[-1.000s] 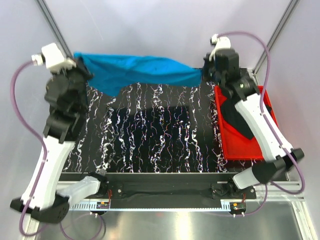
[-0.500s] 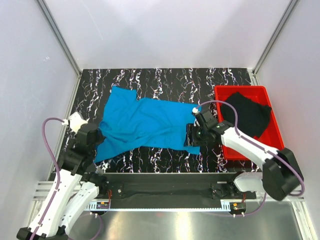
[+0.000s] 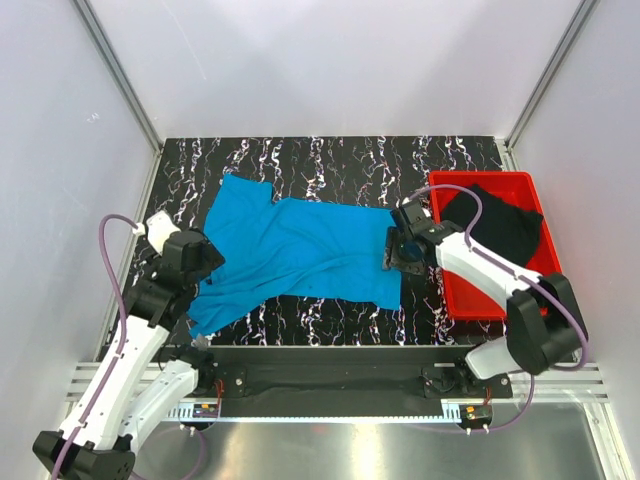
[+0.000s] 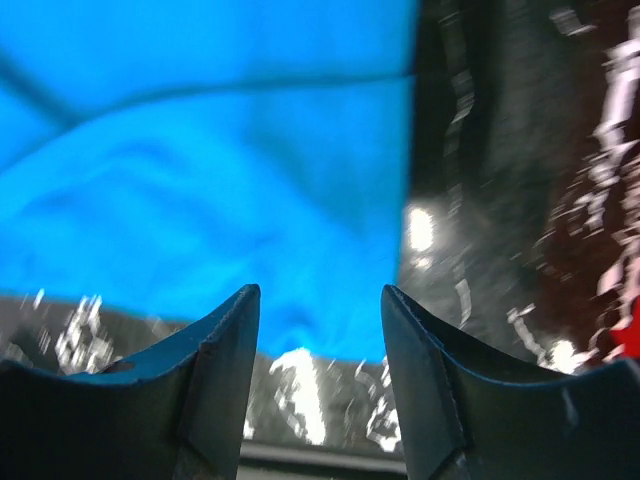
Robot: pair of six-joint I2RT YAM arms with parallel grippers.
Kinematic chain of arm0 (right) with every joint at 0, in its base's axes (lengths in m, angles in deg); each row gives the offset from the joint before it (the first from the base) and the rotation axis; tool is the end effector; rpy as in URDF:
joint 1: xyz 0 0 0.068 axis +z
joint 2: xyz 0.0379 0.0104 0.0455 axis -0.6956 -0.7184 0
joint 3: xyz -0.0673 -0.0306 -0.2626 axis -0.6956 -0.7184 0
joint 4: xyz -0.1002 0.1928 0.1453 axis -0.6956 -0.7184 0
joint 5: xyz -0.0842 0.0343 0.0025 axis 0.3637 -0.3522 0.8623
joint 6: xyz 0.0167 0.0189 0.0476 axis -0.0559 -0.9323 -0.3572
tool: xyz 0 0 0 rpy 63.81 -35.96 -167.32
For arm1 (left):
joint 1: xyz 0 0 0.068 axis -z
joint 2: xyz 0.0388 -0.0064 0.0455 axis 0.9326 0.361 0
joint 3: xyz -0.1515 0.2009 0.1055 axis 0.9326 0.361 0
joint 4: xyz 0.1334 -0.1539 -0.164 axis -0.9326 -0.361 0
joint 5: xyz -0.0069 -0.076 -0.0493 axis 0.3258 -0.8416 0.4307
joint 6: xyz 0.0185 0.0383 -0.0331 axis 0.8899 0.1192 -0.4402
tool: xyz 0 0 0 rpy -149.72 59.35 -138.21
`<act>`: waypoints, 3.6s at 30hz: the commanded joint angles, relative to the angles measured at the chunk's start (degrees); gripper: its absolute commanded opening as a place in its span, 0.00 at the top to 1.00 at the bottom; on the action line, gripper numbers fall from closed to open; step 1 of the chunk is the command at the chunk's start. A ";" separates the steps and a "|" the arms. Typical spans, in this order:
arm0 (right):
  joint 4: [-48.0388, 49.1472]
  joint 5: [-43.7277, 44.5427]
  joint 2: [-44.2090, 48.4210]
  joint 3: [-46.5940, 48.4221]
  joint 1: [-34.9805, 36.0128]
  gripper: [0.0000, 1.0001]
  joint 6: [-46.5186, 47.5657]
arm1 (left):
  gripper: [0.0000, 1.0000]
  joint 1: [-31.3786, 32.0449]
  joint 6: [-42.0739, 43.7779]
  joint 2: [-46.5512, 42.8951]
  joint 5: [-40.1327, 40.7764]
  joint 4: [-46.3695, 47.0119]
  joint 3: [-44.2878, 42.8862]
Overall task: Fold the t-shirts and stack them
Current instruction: Flatten the tshirt out
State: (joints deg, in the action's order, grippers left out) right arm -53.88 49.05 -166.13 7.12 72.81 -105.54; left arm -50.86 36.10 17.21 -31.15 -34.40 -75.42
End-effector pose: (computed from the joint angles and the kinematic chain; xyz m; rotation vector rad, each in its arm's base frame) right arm 0.2441 0.1310 0.2153 0.0964 2.6936 0.2431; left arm 0.1385 -0.0263 0.2941 -0.7029 2.0561 0.0008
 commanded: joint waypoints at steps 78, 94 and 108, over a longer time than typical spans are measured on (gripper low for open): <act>0.64 -3.75 -15.46 27.68 -19.77 1.00 12.30 | 0.43 55.06 -30.38 22.00 -0.03 -15.37 3.09; 0.73 -6.12 -15.19 26.97 -19.77 1.00 11.86 | 0.52 42.06 -15.79 24.11 -7.41 0.90 7.49; 1.34 -6.47 -14.58 25.92 -19.68 1.00 11.51 | 0.48 41.61 -16.05 23.75 -12.25 4.23 11.88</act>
State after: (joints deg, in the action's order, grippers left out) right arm -53.92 43.85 -183.92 33.50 52.92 -93.56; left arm -9.03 19.69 40.42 -42.08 -32.80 -64.47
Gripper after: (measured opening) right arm 0.010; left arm 0.536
